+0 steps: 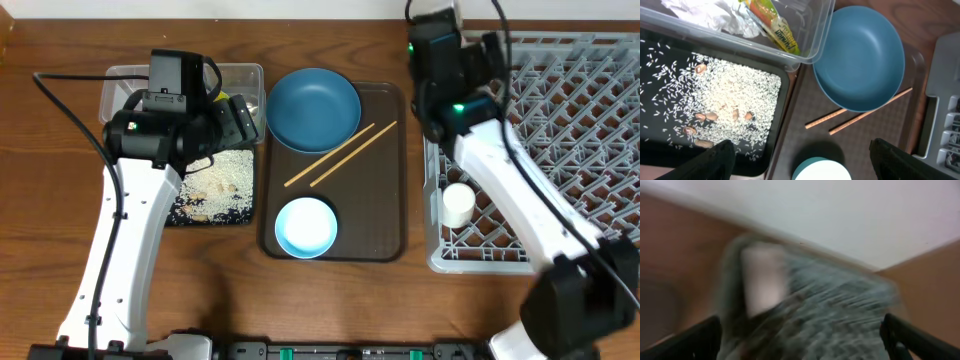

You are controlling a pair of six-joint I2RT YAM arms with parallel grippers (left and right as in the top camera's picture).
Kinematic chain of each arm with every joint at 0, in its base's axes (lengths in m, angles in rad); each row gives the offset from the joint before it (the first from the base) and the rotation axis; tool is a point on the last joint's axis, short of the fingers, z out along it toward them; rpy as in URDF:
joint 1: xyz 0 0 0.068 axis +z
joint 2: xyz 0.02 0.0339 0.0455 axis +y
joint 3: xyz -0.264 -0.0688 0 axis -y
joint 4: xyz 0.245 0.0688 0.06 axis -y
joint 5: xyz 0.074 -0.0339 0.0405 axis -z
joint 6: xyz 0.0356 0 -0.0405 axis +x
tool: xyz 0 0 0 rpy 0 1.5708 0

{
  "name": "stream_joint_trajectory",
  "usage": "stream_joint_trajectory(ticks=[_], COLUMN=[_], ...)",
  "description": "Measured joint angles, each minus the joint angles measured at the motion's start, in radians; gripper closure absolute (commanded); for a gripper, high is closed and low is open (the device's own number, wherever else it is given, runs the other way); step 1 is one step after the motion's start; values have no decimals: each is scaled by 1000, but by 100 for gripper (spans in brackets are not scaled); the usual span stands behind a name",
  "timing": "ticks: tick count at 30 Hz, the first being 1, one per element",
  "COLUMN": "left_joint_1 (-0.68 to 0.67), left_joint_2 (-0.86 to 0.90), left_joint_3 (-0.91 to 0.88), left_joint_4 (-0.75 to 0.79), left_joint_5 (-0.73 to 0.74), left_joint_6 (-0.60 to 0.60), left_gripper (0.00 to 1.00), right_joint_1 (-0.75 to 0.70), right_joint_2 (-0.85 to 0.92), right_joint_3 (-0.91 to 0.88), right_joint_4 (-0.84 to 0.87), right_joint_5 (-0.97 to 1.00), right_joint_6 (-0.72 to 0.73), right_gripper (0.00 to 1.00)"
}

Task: Sort waste into correct bins and load items into the dishwasher rack
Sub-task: 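Reach the right gripper to the light-blue bowl and grasp its rim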

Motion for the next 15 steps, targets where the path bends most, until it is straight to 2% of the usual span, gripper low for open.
stream_joint_trajectory(ticks=[3,6,9,15], left_joint_1=[0,0,0,0], left_joint_2=[0,0,0,0], left_joint_3=[0,0,0,0], left_joint_4=[0,0,0,0], left_joint_5=[0,0,0,0], left_joint_6=[0,0,0,0], left_gripper=[12,12,11,12], right_joint_1=[29,44,62,175], right_joint_2=[-18,-13,-5,43], right_joint_3=[0,-11,-42,-136], right_joint_4=[-149,-223,-230,-219], right_joint_5=[-283,-565,-775,-933], right_joint_6=[156,278,383,507], right_gripper=[1,25,26,23])
